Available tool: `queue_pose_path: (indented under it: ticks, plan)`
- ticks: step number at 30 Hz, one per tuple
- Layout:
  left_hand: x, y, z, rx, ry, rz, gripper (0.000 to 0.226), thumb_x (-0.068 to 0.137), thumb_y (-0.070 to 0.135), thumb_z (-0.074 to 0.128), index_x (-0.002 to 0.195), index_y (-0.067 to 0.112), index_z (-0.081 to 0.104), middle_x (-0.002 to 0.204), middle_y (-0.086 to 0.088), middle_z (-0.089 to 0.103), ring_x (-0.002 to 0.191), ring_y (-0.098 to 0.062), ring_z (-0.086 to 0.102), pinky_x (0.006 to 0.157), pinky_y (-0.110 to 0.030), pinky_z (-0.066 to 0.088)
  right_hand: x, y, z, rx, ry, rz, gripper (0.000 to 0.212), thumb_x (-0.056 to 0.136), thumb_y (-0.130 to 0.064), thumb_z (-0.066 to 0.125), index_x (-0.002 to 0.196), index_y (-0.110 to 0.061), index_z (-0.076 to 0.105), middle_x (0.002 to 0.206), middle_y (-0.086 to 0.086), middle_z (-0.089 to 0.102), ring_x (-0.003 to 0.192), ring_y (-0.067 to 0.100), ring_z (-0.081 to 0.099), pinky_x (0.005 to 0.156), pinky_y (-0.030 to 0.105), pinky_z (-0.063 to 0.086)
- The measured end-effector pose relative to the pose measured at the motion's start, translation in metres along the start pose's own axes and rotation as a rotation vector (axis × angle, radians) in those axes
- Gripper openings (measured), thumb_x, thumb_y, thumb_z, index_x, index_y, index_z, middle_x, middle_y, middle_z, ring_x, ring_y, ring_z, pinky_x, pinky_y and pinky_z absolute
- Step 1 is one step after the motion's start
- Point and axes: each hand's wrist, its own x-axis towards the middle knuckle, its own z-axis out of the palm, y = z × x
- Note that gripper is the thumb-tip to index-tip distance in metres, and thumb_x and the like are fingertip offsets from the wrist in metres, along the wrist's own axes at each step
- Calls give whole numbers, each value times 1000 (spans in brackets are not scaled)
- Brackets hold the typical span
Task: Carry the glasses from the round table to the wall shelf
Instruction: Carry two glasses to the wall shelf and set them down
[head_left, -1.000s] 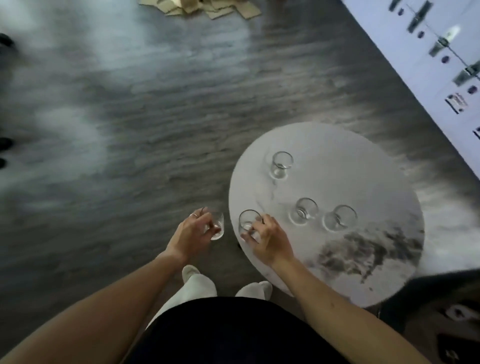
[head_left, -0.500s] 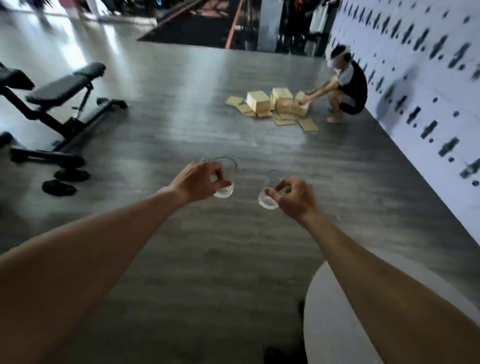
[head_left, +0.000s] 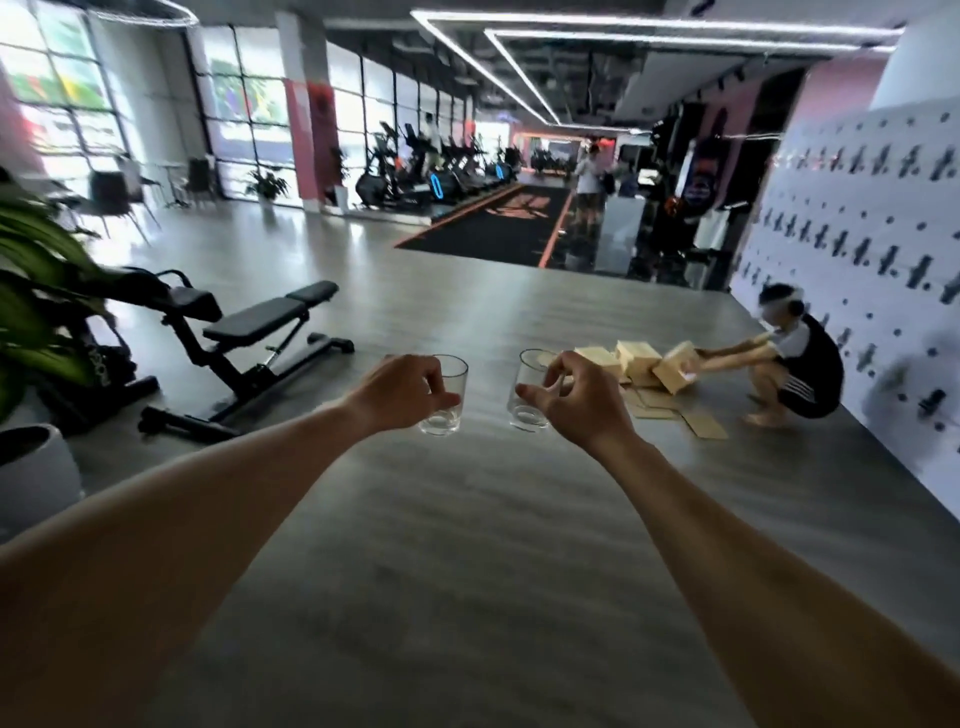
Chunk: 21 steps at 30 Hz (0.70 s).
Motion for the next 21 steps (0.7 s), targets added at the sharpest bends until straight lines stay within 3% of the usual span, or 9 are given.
queue_pose_path:
  ticks: [4, 7, 10, 14, 17, 21]
  plan:
    - [41, -42, -11, 51, 78, -84, 26, 74, 44, 78, 72, 22, 64, 81, 2, 66, 83, -20, 65, 77, -33, 53, 64, -11, 48, 50, -71, -87, 36, 72, -48, 83, 74, -27, 54, 81, -3, 71, 78, 16, 68, 67, 29, 52]
    - [61, -73, -29, 72, 113, -175, 26, 75, 44, 78, 75, 20, 67, 73, 8, 61, 79, -17, 62, 75, -30, 50, 110, -23, 86, 45, -172, -157, 34, 72, -47, 84, 75, -28, 55, 84, -4, 71, 80, 15, 68, 62, 23, 47]
    - [69, -111, -50, 95, 163, -288, 26, 76, 43, 77, 79, 18, 70, 73, 5, 62, 80, -19, 63, 74, -29, 49, 150, -43, 133, 53, -265, -241, 33, 72, -46, 83, 75, -27, 56, 84, -3, 70, 80, 17, 68, 64, 26, 49]
    - [58, -168, -80, 132, 216, -410, 23, 78, 39, 77, 73, 21, 64, 77, 1, 64, 82, -24, 66, 73, -29, 48, 177, -84, 208, 97, -381, -308, 34, 69, -46, 83, 74, -24, 58, 78, -2, 70, 77, 19, 67, 69, 31, 53]
    - [40, -212, -104, 173, 270, -490, 21, 79, 38, 77, 76, 20, 67, 79, 9, 62, 79, -16, 61, 70, -24, 40, 183, -124, 268, 134, -468, -370, 34, 70, -43, 84, 72, -22, 58, 74, -2, 68, 75, 19, 65, 69, 31, 51]
    - [13, -284, -135, 209, 294, -618, 27, 77, 43, 77, 70, 24, 58, 67, 10, 57, 75, -18, 59, 68, -25, 38, 183, -178, 345, 178, -565, -449, 35, 71, -42, 85, 69, -25, 54, 73, -5, 65, 72, 16, 63, 69, 32, 52]
